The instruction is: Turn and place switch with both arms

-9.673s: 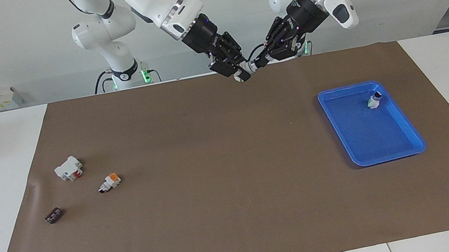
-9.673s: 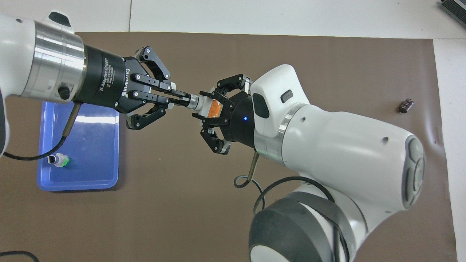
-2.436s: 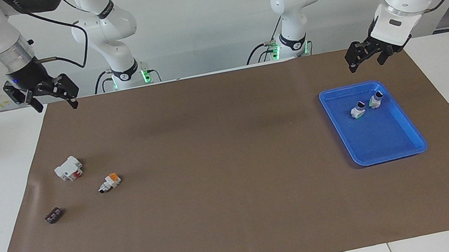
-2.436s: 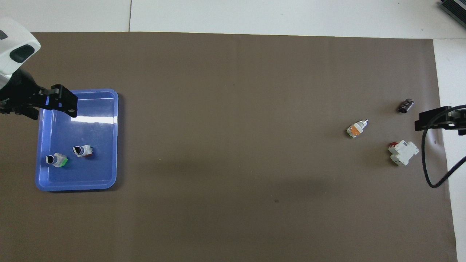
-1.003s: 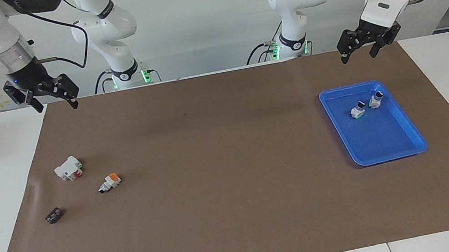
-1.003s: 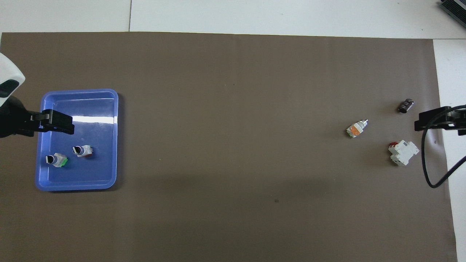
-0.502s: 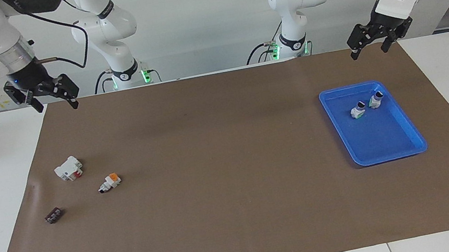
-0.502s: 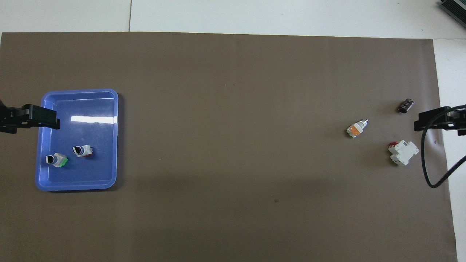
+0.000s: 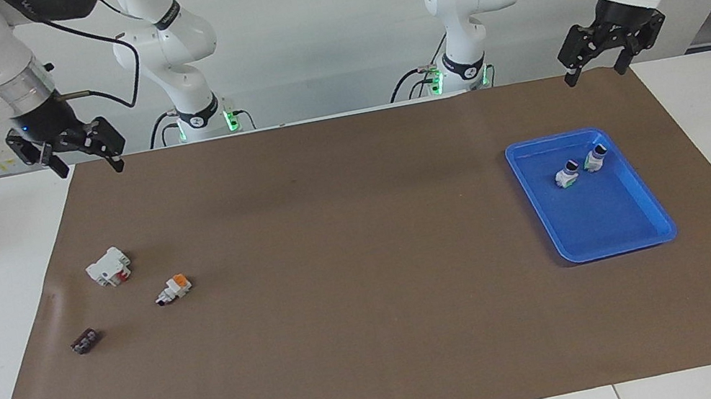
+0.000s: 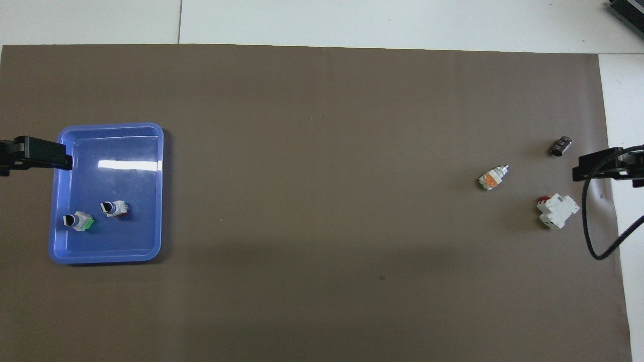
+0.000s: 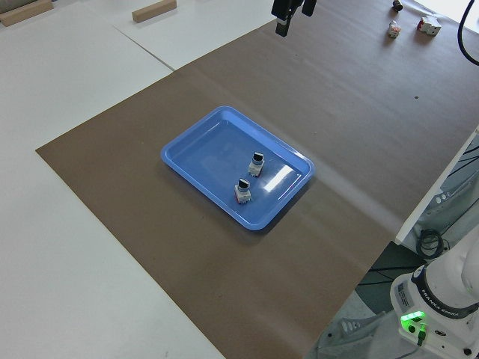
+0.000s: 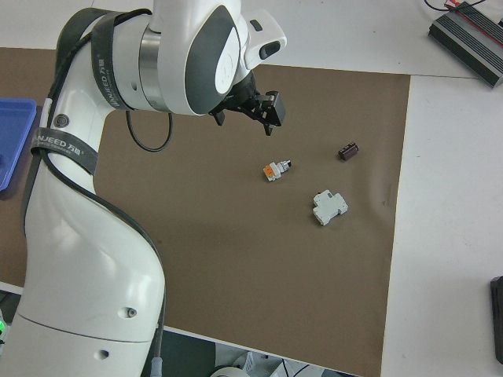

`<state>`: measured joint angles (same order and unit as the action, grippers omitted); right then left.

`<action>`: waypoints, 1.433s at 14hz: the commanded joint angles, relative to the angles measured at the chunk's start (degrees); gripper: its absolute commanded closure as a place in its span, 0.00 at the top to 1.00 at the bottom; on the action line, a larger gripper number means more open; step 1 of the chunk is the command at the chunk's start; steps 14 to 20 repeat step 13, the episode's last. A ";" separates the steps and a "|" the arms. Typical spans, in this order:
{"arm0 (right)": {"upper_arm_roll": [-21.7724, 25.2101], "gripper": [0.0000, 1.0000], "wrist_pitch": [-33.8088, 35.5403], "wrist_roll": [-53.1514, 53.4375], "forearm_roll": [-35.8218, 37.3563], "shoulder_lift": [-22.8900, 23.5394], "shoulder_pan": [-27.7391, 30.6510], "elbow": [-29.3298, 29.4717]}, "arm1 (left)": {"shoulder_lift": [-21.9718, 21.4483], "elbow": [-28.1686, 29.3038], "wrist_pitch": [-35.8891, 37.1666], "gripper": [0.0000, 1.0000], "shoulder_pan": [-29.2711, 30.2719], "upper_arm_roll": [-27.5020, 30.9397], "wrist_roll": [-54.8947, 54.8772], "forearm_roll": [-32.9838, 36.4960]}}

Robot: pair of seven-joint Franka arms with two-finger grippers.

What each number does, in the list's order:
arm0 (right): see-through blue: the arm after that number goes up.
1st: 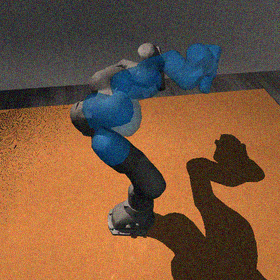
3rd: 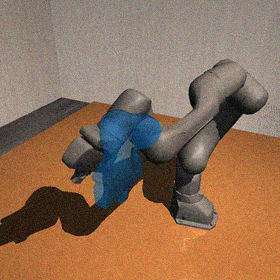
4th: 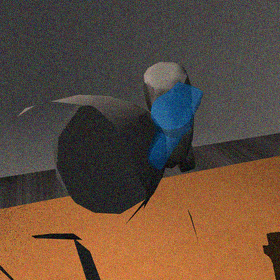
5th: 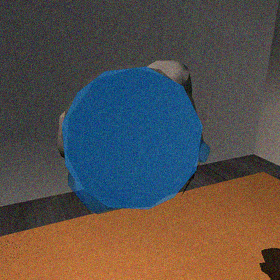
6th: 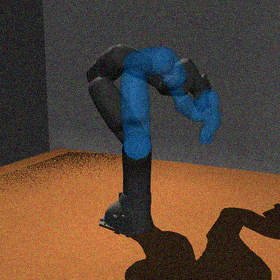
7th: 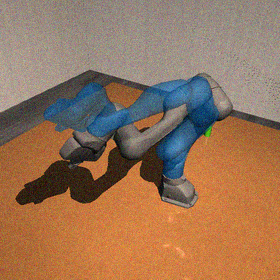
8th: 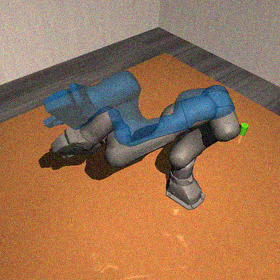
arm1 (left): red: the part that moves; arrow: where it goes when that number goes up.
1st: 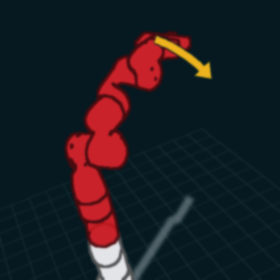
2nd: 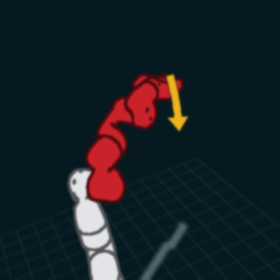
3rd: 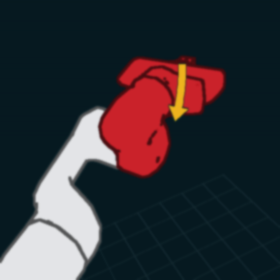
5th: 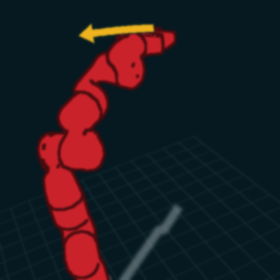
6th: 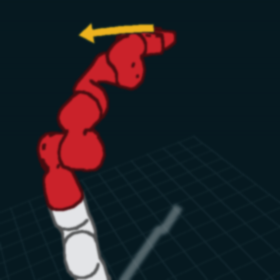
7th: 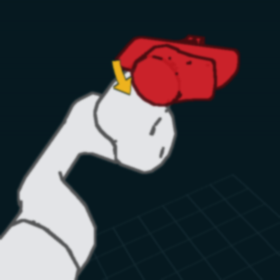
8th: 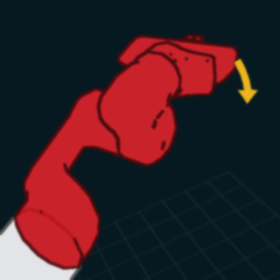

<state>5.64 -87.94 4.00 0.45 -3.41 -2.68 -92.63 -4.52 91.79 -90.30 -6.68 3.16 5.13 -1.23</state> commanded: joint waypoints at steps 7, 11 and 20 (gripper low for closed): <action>-0.10 1.00 -0.04 -0.57 -0.37 -1.51 0.30 -1.59 | -0.84 1.02 3.46 1.00 -0.79 -0.25 -0.65 2.46; -0.10 1.00 -0.04 -0.84 -0.37 -1.51 0.30 -1.68 | -0.84 0.85 3.11 1.00 -0.79 -0.43 -0.21 2.28; -0.10 1.00 -0.04 -0.75 -0.37 -1.51 0.30 -1.68 | -0.93 0.93 3.64 1.00 -0.79 -0.52 -0.29 2.28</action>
